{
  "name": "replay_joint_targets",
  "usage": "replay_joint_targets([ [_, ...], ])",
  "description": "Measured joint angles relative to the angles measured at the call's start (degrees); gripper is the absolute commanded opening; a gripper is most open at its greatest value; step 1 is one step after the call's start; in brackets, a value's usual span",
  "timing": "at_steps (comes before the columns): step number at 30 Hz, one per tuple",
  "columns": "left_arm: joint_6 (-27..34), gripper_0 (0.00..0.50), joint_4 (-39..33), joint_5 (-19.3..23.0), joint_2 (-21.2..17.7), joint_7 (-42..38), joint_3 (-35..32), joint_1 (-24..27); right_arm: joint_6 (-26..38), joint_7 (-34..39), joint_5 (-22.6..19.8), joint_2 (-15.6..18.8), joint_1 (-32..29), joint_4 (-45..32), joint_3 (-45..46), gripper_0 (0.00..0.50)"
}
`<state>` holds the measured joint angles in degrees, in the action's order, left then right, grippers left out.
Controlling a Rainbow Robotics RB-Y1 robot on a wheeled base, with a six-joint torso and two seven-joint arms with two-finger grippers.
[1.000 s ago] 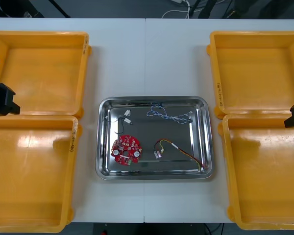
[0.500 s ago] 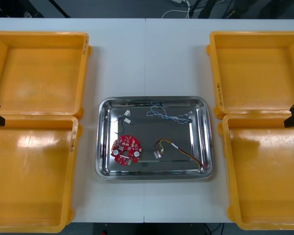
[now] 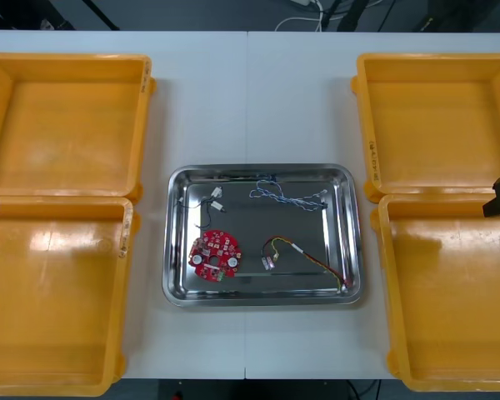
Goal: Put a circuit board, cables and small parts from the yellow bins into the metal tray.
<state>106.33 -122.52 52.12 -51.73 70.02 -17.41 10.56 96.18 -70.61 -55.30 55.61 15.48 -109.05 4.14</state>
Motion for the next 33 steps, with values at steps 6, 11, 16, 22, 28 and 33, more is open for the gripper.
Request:
replay_joint_targets([
  [6, -0.36, 0.5, -2.18, 0.14, 0.06, 0.56, -0.03, -1.26, 0.0, 0.0, 0.0, 0.0, 0.0, 0.0, 0.0, 0.5],
  [11, -0.37, 0.5, -3.9, 0.6, 0.06, 0.56, -0.03, -2.22, 0.0, 0.0, 0.0, 0.0, 0.0, -0.01, 0.0, 0.5],
  [16, -0.38, 0.5, -4.94, 0.91, 0.06, 0.56, -0.03, -2.86, 0.0, 0.0, 0.0, 0.0, 0.0, -0.01, 0.0, 0.5],
  [22, -0.38, 0.5, -5.04, 0.93, 0.06, 0.56, -0.03, -3.05, 0.0, 0.0, 0.0, 0.0, 0.0, -0.01, 0.0, 0.5],
  [28, -0.38, 0.5, -5.04, 0.93, 0.06, 0.56, -0.03, -3.09, 0.0, 0.0, 0.0, 0.0, 0.0, -0.01, 0.0, 0.5],
  [33, -0.38, 0.5, -5.04, 0.93, 0.07, 0.56, -0.03, -3.1, 0.0, 0.0, 0.0, 0.0, 0.0, -0.01, 0.0, 0.5],
])
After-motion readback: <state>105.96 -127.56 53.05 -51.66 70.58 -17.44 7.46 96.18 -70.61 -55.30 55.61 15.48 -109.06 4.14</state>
